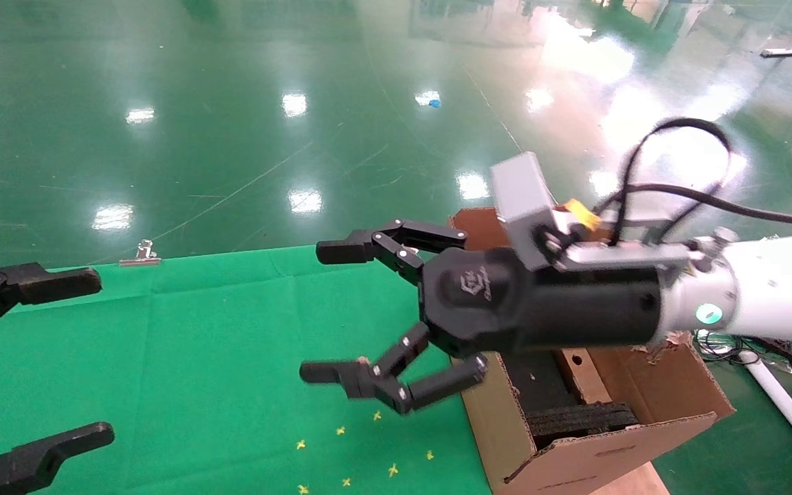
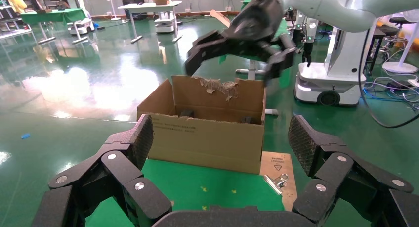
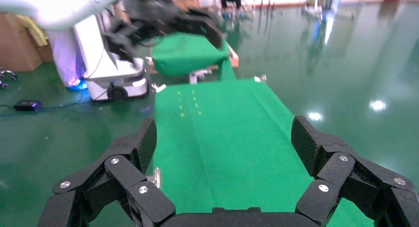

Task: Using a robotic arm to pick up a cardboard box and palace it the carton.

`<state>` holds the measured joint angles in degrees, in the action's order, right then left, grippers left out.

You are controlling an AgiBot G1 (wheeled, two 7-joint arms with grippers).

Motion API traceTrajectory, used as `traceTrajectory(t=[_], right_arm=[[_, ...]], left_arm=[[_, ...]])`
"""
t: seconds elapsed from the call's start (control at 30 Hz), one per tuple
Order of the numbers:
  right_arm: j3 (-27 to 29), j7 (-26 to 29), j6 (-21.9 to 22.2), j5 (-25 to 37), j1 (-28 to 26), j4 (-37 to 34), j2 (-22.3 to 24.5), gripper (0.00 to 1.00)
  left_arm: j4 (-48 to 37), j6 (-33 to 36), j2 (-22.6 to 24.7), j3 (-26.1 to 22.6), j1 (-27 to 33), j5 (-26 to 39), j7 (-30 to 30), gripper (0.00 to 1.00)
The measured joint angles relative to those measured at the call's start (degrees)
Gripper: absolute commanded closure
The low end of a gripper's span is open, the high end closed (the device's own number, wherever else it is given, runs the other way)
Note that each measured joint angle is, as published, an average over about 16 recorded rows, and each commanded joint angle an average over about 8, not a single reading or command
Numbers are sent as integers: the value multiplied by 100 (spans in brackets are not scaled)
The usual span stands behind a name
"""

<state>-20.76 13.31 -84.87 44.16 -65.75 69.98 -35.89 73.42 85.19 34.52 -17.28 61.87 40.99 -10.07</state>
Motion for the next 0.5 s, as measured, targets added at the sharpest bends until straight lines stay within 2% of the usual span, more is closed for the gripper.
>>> traceTrajectory(t=[0.23,0.5], right_arm=[[557,-267,-95,-269,494,410,99,0],[669,-311,-115,-326,593,490,120,0]], left_arm=[[-1,-1,-1,-1,0,-1,1,0],[-1,-2,-1,-1,-1,-3,1,0]])
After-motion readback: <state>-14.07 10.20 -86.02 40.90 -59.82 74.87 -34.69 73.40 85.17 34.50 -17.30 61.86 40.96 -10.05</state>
